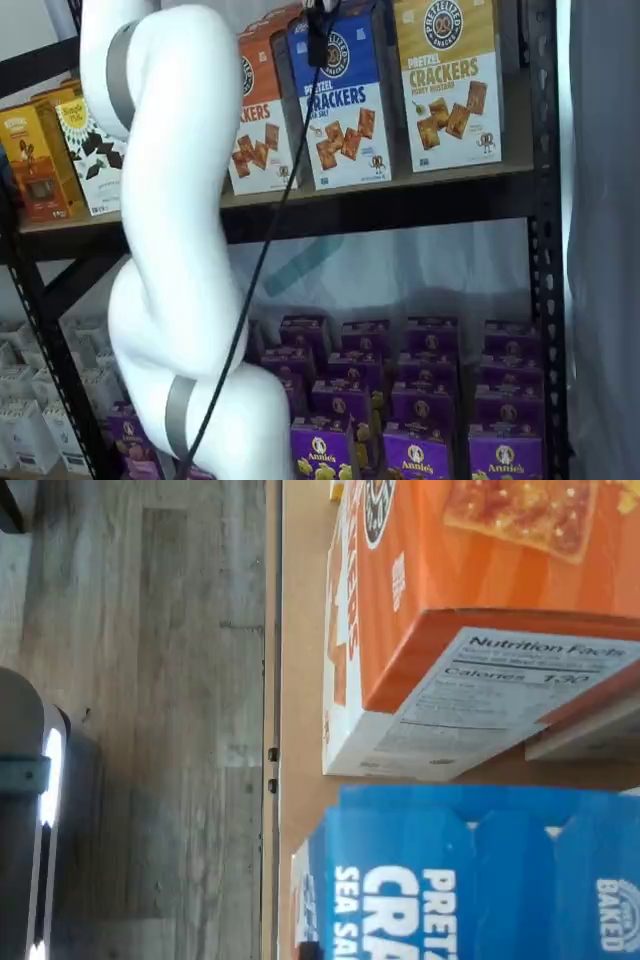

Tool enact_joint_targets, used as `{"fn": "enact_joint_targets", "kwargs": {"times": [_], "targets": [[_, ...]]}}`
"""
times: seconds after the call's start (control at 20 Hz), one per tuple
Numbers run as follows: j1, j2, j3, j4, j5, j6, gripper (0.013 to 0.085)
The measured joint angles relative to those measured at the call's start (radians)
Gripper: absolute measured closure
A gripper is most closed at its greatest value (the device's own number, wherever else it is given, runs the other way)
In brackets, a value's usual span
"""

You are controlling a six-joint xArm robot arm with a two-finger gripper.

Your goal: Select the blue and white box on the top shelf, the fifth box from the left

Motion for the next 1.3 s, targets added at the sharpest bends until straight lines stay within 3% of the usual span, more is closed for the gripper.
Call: {"fn": "enact_joint_targets", "kwargs": {"times": [0.8,1.0,1.3], "targets": [[-0.024,-0.049,-0.006,0.023,0.109,0.002,0.0410],[-0.027,-0.105,0.049,0.010,0.115,-0.007,0.0410],[-0.057,-0.210,0.171,0.027,0.117,-0.030,0.0410]]}}
